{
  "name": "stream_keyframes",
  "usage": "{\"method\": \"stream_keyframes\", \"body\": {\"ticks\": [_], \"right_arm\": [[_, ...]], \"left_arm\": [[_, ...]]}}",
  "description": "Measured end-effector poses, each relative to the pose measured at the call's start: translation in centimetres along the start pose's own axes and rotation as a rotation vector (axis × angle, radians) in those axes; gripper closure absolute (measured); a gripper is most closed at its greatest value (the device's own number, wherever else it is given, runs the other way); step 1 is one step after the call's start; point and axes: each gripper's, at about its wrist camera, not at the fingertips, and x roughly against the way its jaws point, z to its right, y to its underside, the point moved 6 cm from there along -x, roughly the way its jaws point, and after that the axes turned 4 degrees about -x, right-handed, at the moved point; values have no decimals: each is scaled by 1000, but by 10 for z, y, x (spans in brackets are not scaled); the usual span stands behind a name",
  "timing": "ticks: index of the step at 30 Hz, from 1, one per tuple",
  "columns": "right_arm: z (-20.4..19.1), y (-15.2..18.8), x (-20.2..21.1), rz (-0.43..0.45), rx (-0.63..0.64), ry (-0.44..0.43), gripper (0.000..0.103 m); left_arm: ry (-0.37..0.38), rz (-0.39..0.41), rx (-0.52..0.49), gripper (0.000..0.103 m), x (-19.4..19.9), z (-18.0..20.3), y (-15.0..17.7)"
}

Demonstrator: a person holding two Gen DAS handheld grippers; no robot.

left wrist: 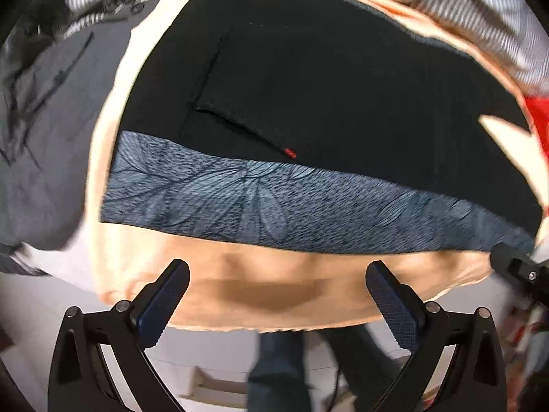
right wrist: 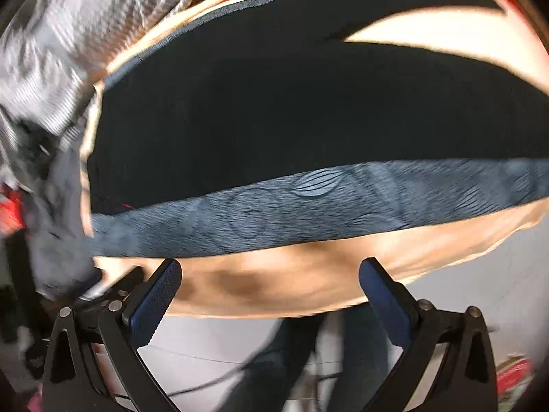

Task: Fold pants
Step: 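Grasp the trouser leg with the right gripper and lift it up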

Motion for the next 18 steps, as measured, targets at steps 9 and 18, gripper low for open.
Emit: {"method": "stream_keyframes", "body": {"ticks": [9, 18], "right_arm": [[37, 2, -43, -46, -268, -496, 8], [46, 3, -74, -51, -377, -722, 25]], "left_arm": [[134, 46, -20, 0, -11, -7, -2], [146, 12, -15, 0, -34, -17, 5]]}}
